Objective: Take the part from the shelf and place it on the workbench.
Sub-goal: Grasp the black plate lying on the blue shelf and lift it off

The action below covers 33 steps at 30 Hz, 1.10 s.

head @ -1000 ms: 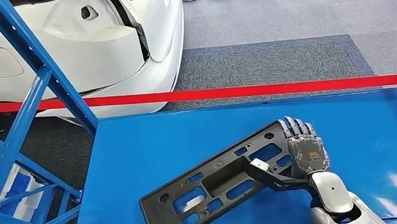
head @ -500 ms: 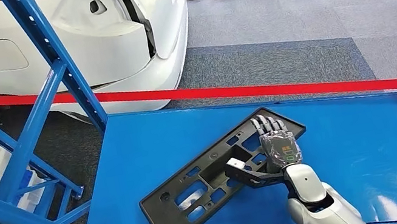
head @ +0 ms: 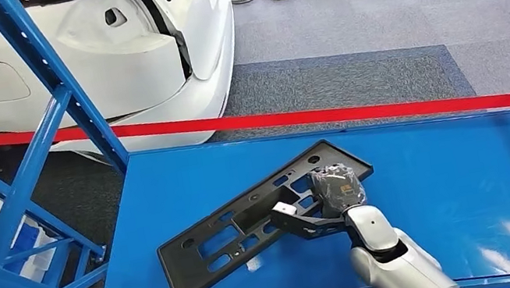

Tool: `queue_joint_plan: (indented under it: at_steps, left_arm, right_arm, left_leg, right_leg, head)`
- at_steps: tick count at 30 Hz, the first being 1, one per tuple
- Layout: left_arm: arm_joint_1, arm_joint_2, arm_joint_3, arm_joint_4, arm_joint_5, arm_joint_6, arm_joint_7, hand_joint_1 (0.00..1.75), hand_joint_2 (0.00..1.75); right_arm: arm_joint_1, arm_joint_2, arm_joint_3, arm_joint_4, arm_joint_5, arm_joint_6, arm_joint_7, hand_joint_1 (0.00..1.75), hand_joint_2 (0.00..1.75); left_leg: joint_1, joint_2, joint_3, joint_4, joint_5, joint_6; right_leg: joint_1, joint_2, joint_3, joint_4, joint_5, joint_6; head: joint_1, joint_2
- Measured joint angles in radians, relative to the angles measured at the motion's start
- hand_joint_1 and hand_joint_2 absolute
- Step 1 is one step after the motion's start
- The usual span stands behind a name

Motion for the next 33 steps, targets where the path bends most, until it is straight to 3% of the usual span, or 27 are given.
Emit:
queue_joint_plan:
  at_steps: [2, 5, 6, 7, 9, 10, 11, 12, 13, 15, 16, 17, 19, 21, 22, 25, 26, 27, 28, 30, 32, 33]
  left_arm:
    - [-0.002, 0.0, 0.0, 0.0, -0.001, 0.0, -0.001, 0.0, 0.0]
    - [-0.003, -0.002, 0.0, 0.0, -0.003, 0.001, -0.002, 0.0, 0.0]
    - [-0.004, -0.005, 0.0, 0.0, -0.004, 0.002, -0.002, 0.0, 0.0]
    - [-0.004, -0.01, 0.0, 0.0, -0.004, 0.002, -0.002, 0.0, 0.0]
    - [-0.002, -0.018, 0.0, 0.0, -0.005, 0.004, -0.002, 0.0, 0.0]
    - [-0.001, -0.021, 0.0, 0.0, -0.005, 0.005, -0.002, 0.0, 0.0]
    - [0.001, -0.022, 0.0, 0.0, -0.005, 0.008, -0.003, 0.0, 0.0]
    - [0.003, -0.023, 0.0, 0.0, -0.005, 0.01, -0.004, 0.0, 0.0]
    - [0.004, -0.023, 0.0, 0.0, -0.005, 0.012, -0.005, 0.0, 0.0]
    - [0.005, -0.023, 0.0, 0.0, -0.005, 0.014, -0.008, 0.0, 0.0]
    - [0.004, -0.024, 0.0, 0.0, -0.005, 0.014, -0.009, 0.0, 0.0]
    - [0.004, -0.025, 0.0, 0.0, -0.005, 0.014, -0.01, 0.0, 0.0]
    - [0.005, -0.027, 0.001, 0.0, -0.005, 0.015, -0.011, 0.0, 0.0]
    - [0.006, -0.027, 0.001, 0.0, -0.002, 0.018, -0.014, 0.0, 0.0]
    - [0.007, -0.026, 0.002, 0.0, 0.001, 0.022, -0.017, 0.0, 0.0]
    - [0.021, -0.016, 0.005, 0.0, 0.014, 0.034, -0.031, 0.0, 0.0]
    - [0.029, -0.014, 0.006, 0.001, 0.019, 0.037, -0.037, 0.0, 0.0]
    - [0.038, -0.011, 0.009, 0.001, 0.024, 0.041, -0.043, 0.0, 0.0]
    - [0.045, -0.009, 0.013, 0.002, 0.03, 0.045, -0.049, 0.0, 0.0]
    - [0.056, -0.006, 0.023, 0.002, 0.046, 0.055, -0.062, 0.0, 0.0]
    - [0.067, -0.004, 0.033, 0.003, 0.06, 0.062, -0.076, 0.0, 0.0]
    - [0.074, -0.004, 0.037, 0.004, 0.064, 0.064, -0.082, 0.0, 0.0]
  right_arm:
    - [-0.007, 0.003, 0.001, 0.009, -0.021, 0.001, -0.003, 1.75, 1.75]
    - [-0.011, 0.001, 0.001, 0.023, -0.054, 0.002, -0.005, 1.75, 1.75]
    - [-0.011, -0.001, 0.001, 0.026, -0.064, 0.001, -0.006, 1.75, 1.75]
    - [-0.011, -0.004, 0.001, 0.029, -0.073, 0.0, -0.007, 1.75, 1.75]
    - [-0.009, -0.011, 0.001, 0.034, -0.088, -0.007, -0.009, 1.75, 1.75]
    - [-0.007, -0.014, 0.001, 0.035, -0.095, -0.013, -0.01, 1.75, 1.75]
    - [-0.005, -0.018, 0.001, 0.036, -0.103, -0.021, -0.011, 1.75, 1.75]
    - [-0.004, -0.021, 0.0, 0.036, -0.111, -0.028, -0.013, 1.75, 1.75]
    - [-0.003, -0.024, 0.0, 0.035, -0.117, -0.035, -0.014, 1.75, 1.75]
    - [-0.004, -0.028, 0.0, 0.034, -0.124, -0.041, -0.015, 1.75, 1.75]
    - [-0.005, -0.029, 0.0, 0.033, -0.126, -0.042, -0.015, 1.75, 1.75]
    - [-0.005, -0.03, 0.0, 0.032, -0.127, -0.043, -0.015, 1.75, 1.75]
    - [-0.002, -0.032, 0.0, 0.029, -0.135, -0.051, -0.016, 1.75, 1.75]
    - [0.008, -0.033, -0.002, 0.02, -0.162, -0.077, -0.021, 1.75, 1.75]
    - [0.018, -0.036, -0.005, 0.01, -0.186, -0.096, -0.026, 1.75, 1.75]
    - [0.064, -0.056, -0.028, -0.055, -0.291, -0.154, -0.042, 1.75, 1.75]
    - [0.083, -0.065, -0.04, -0.087, -0.331, -0.172, -0.047, 1.75, 1.75]
    - [0.104, -0.075, -0.052, -0.124, -0.373, -0.191, -0.051, 1.75, 1.75]
    - [0.126, -0.087, -0.066, -0.163, -0.414, -0.209, -0.056, 1.75, 1.75]
    - [0.178, -0.117, -0.1, -0.265, -0.502, -0.257, -0.062, 1.75, 1.75]
    - [0.238, -0.155, -0.139, -0.388, -0.568, -0.298, -0.055, 1.75, 1.75]
    - [0.267, -0.173, -0.158, -0.447, -0.585, -0.308, -0.047, 1.75, 1.75]
  left_leg:
    - [0.0, -0.003, 0.031, -0.057, 0.009, 0.014]
    - [0.0, -0.005, 0.029, -0.058, 0.01, 0.041]
    - [0.002, -0.005, 0.028, -0.059, 0.014, 0.047]
    - [0.003, -0.004, 0.025, -0.06, 0.017, 0.053]
    - [0.002, -0.004, 0.018, -0.06, 0.02, 0.058]
    - [0.0, -0.004, 0.015, -0.06, 0.021, 0.06]
    - [-0.002, -0.004, 0.013, -0.06, 0.022, 0.061]
    - [-0.004, -0.005, 0.012, -0.06, 0.023, 0.062]
    - [-0.008, -0.006, 0.013, -0.06, 0.024, 0.062]
    - [-0.014, -0.009, 0.015, -0.061, 0.026, 0.062]
    - [-0.016, -0.011, 0.016, -0.062, 0.027, 0.06]
    - [-0.015, -0.012, 0.016, -0.063, 0.027, 0.056]
    - [-0.012, -0.014, 0.017, -0.068, 0.031, 0.045]
    - [-0.015, -0.007, 0.012, -0.062, 0.024, 0.036]
    - [-0.019, -0.003, -0.001, -0.036, 0.005, 0.032]
    - [-0.019, 0.002, -0.083, 0.143, -0.087, 0.022]
    - [-0.015, 0.002, -0.101, 0.189, -0.101, 0.018]
    - [-0.01, 0.002, -0.102, 0.199, -0.095, 0.013]
    - [-0.005, 0.002, -0.084, 0.169, -0.074, 0.007]
    - [0.006, 0.001, -0.008, 0.037, -0.021, -0.01]
    - [0.011, -0.009, 0.04, -0.045, -0.007, -0.003]
    - [0.01, -0.012, 0.043, -0.051, -0.014, 0.008]
  right_leg:
    - [0.002, 0.005, -0.004, 0.012, -0.011, 0.012]
    - [0.002, 0.006, -0.006, 0.02, -0.02, 0.025]
    - [0.001, 0.005, -0.016, 0.043, -0.036, 0.03]
    - [0.0, 0.004, -0.037, 0.088, -0.064, 0.034]
    - [-0.002, 0.003, -0.108, 0.232, -0.136, 0.041]
    - [-0.003, 0.003, -0.14, 0.297, -0.161, 0.043]
    - [-0.003, 0.003, -0.159, 0.334, -0.168, 0.042]
    - [-0.003, 0.003, -0.156, 0.328, -0.155, 0.037]
    - [0.0, 0.003, -0.131, 0.279, -0.125, 0.028]
    - [0.011, 0.005, -0.052, 0.122, -0.056, -0.004]
    - [0.018, 0.004, -0.022, 0.06, -0.035, -0.019]
    - [0.024, 0.003, -0.005, 0.025, -0.026, -0.029]
    - [0.029, 0.0, 0.001, 0.007, -0.021, -0.034]
    - [0.022, -0.002, 0.016, -0.022, -0.002, -0.03]
    - [0.018, -0.004, 0.025, -0.039, 0.009, -0.028]
    - [0.011, -0.012, 0.033, -0.057, 0.022, -0.024]
    - [0.009, -0.013, 0.032, -0.056, 0.021, -0.023]
    - [0.006, -0.013, 0.032, -0.053, 0.019, -0.02]
    - [0.002, -0.012, 0.032, -0.048, 0.016, -0.014]
    - [-0.007, -0.01, 0.026, -0.023, 0.001, 0.004]
    - [-0.009, -0.01, 0.013, 0.004, -0.021, 0.021]
    - [-0.008, -0.009, 0.008, 0.009, -0.028, 0.027]
  head:
    - [-0.001, 0.0]
    - [-0.001, 0.0]
    - [0.0, 0.0]
    - [0.001, 0.0]
    - [0.003, 0.0]
    - [0.003, 0.0]
    - [0.003, 0.0]
    - [0.003, 0.0]
    - [0.003, 0.0]
    - [0.002, 0.0]
    - [-0.001, 0.0]
    - [-0.002, 0.0]
    - [-0.004, 0.0]
    - [-0.005, 0.0]
    - [-0.007, 0.0]
    - [-0.014, 0.0]
    - [-0.015, 0.0]
    - [-0.015, 0.0]
    - [-0.015, 0.0]
    - [-0.015, 0.0]
    - [-0.016, 0.0]
    - [-0.015, 0.0]
